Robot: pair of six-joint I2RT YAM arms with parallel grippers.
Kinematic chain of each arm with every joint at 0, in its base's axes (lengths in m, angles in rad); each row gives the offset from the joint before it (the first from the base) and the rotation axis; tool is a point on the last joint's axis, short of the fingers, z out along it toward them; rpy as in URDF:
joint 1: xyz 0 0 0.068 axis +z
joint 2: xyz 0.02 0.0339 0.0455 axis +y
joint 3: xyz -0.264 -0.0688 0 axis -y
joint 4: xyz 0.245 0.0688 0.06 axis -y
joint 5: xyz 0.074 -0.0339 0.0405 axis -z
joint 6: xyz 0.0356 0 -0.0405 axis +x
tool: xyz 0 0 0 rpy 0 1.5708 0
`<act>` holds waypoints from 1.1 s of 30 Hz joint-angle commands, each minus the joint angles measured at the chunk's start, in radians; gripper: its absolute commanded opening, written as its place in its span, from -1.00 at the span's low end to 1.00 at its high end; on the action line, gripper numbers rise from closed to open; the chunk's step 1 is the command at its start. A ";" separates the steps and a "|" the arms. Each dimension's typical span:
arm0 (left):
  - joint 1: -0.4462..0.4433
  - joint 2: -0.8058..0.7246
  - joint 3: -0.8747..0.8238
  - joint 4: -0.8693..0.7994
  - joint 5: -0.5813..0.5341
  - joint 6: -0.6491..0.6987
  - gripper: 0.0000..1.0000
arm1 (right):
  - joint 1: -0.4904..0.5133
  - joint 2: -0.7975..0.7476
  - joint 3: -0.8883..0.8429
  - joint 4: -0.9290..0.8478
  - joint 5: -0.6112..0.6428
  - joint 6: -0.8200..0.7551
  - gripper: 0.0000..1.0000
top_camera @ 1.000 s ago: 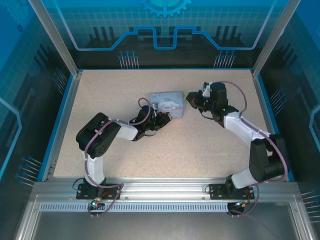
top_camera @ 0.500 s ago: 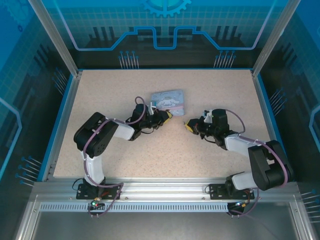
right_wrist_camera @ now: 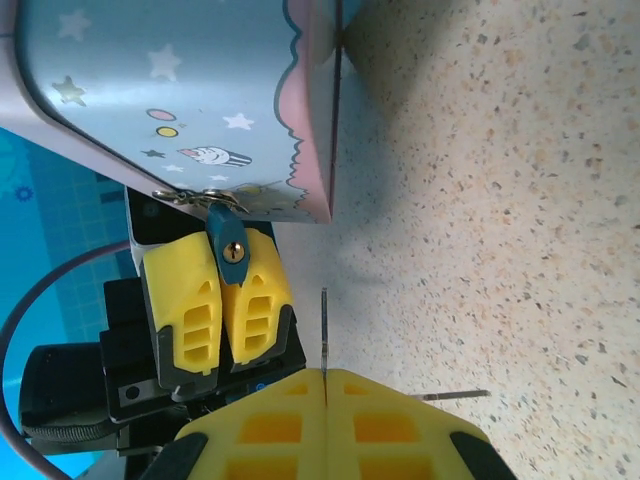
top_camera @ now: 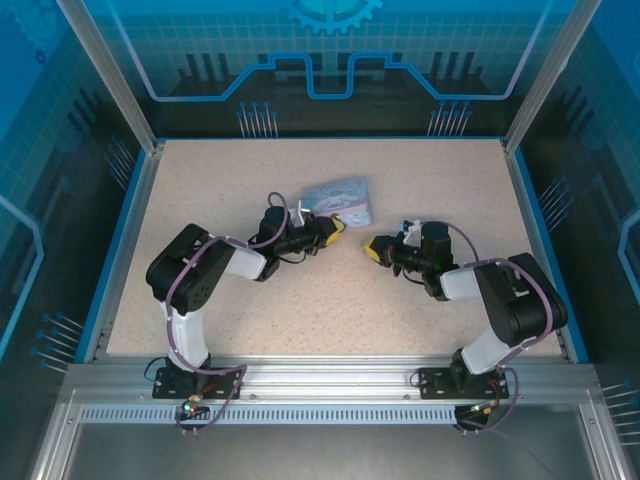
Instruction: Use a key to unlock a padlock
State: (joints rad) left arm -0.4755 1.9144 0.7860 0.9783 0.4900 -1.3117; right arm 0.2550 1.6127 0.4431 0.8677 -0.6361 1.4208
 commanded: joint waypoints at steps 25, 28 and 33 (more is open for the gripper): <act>0.062 -0.007 0.035 0.146 0.190 -0.080 -1.00 | -0.020 0.085 0.172 0.085 -0.295 -0.135 -1.00; 0.072 0.009 0.037 0.198 0.206 -0.115 -1.00 | -0.019 0.085 0.185 0.082 -0.305 -0.130 -1.00; 0.083 0.012 0.035 0.206 0.217 -0.117 -1.00 | -0.019 0.076 0.187 0.080 -0.320 -0.130 -1.00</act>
State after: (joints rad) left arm -0.4053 1.9163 0.7898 1.1038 0.6674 -1.4094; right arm 0.2466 1.7130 0.6121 0.9546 -0.9234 1.3075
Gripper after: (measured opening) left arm 0.121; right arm 0.051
